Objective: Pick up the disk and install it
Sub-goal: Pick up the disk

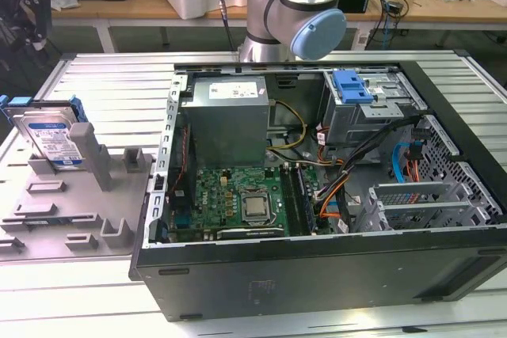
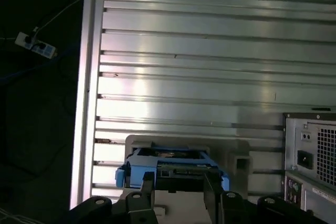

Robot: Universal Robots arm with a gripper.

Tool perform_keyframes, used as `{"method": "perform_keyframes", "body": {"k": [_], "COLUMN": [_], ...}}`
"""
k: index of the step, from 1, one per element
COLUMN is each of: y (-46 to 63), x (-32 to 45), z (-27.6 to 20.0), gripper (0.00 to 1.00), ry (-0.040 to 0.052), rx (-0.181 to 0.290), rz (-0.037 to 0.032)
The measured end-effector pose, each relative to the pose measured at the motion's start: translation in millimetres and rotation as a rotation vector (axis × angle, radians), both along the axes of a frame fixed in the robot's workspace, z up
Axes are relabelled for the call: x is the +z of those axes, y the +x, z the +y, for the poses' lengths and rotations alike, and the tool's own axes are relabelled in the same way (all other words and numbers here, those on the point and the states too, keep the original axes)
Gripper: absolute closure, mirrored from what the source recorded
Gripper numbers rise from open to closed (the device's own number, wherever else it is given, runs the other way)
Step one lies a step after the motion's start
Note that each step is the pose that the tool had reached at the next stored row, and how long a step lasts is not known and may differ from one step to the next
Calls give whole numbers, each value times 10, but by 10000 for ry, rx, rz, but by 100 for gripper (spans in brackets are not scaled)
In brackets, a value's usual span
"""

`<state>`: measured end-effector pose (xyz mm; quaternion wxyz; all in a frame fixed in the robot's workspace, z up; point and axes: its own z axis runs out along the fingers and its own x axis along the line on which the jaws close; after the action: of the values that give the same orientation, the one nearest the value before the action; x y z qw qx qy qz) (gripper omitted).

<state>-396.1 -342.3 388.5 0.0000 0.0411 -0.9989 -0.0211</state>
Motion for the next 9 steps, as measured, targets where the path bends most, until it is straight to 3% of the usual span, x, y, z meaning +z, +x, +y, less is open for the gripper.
{"method": "perform_keyframes", "body": {"k": [9], "y": [-5], "x": [-8], "z": [24], "gripper": [50], "ry": [-38], "rx": [1533], "rz": [8]}}
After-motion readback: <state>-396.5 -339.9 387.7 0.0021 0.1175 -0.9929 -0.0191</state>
